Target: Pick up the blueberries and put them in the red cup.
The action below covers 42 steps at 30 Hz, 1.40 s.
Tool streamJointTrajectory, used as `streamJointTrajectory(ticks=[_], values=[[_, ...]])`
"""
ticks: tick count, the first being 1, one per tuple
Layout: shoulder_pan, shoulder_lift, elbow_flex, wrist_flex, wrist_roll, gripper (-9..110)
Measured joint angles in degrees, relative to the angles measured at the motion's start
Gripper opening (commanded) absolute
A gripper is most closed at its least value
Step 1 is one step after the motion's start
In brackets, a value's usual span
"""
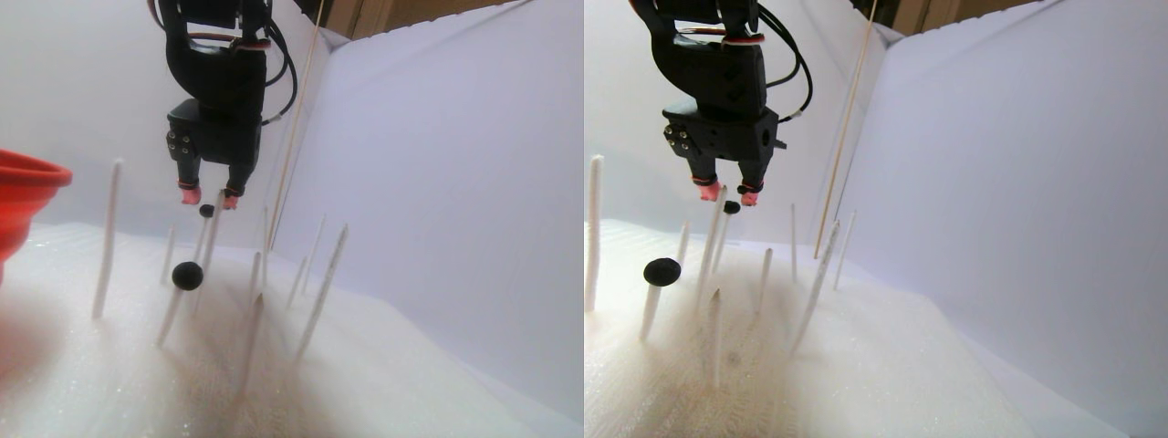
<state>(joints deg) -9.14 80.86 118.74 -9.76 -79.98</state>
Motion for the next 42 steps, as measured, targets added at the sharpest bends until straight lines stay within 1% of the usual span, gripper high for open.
streamJointTrajectory(ticks=[25, 42], values=[[-0.88, -5.63, -4.13, -2.02, 0.7, 21], [-0.88, -8.0, -5.63, -3.25, 0.7, 18]])
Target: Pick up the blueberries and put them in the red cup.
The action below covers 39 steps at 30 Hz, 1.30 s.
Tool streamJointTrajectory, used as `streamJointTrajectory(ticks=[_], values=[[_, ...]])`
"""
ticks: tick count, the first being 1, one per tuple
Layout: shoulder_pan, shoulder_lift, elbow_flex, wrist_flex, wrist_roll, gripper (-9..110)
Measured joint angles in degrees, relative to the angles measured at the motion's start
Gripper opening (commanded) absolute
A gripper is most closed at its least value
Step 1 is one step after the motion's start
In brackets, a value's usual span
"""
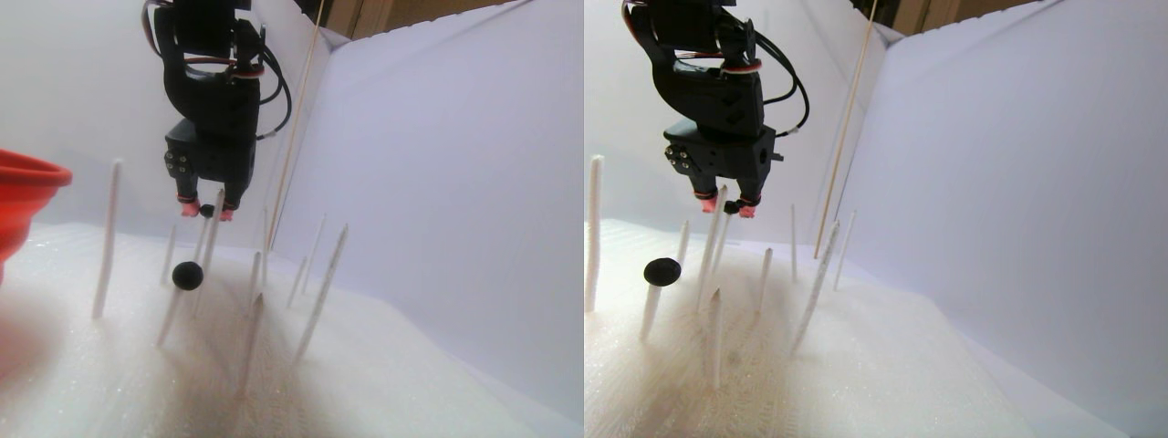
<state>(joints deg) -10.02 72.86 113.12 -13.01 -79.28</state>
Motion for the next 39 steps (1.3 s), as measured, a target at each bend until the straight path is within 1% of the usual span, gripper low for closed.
streamJointTrajectory(ticks=[16, 39], values=[[0.0, -0.35, 0.0, -0.79, 0.0, 15], [-0.88, -0.26, 2.02, -3.87, -0.09, 14]])
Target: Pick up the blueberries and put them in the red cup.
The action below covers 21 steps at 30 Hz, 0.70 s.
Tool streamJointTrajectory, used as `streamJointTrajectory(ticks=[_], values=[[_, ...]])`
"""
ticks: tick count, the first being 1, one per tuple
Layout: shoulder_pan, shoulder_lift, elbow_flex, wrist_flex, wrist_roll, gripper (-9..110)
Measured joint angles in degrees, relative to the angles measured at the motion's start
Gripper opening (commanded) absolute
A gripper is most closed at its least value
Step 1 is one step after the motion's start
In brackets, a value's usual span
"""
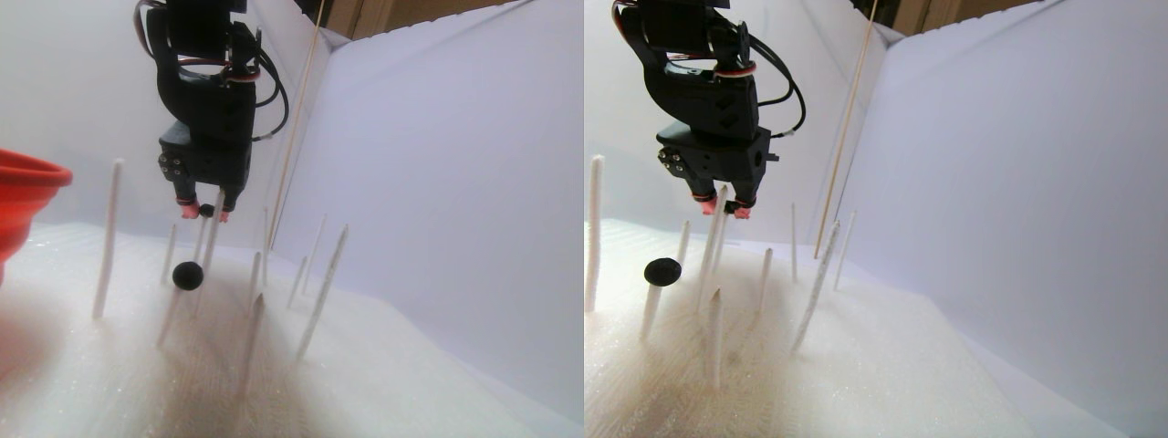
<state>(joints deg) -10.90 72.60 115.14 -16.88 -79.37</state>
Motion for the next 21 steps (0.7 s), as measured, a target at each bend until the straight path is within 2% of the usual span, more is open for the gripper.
streamJointTrajectory(ticks=[21], values=[[-1.93, 4.75, 5.19, -1.58, -0.79, 14]])
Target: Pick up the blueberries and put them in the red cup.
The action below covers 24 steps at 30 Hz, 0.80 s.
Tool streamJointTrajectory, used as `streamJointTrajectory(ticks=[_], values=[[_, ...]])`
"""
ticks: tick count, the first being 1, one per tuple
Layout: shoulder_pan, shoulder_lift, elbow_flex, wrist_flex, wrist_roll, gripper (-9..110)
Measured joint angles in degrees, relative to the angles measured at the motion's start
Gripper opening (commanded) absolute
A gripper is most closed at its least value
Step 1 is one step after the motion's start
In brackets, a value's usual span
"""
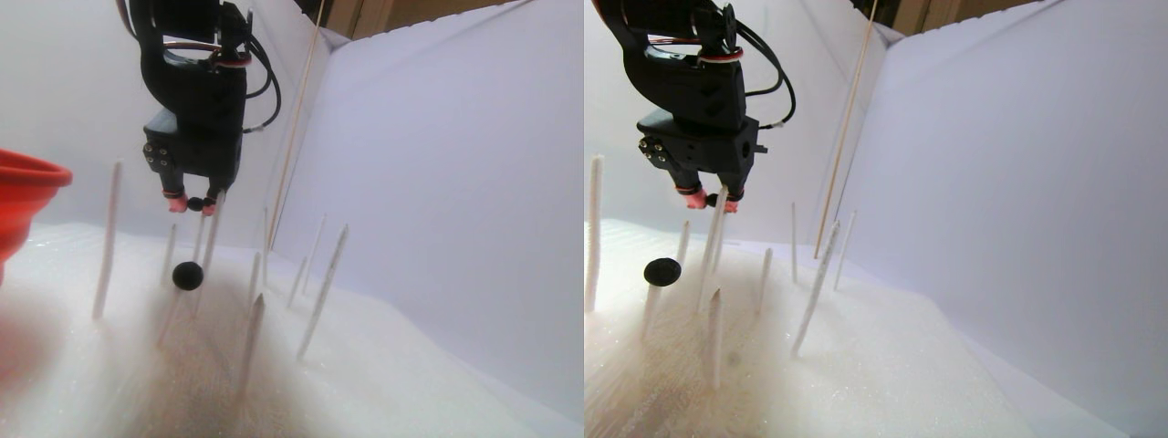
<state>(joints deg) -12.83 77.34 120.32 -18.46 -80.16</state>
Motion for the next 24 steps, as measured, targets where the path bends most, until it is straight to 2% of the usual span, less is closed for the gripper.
streamJointTrajectory(ticks=[24], values=[[-3.43, 9.93, 7.03, 4.22, 1.67, 13]])
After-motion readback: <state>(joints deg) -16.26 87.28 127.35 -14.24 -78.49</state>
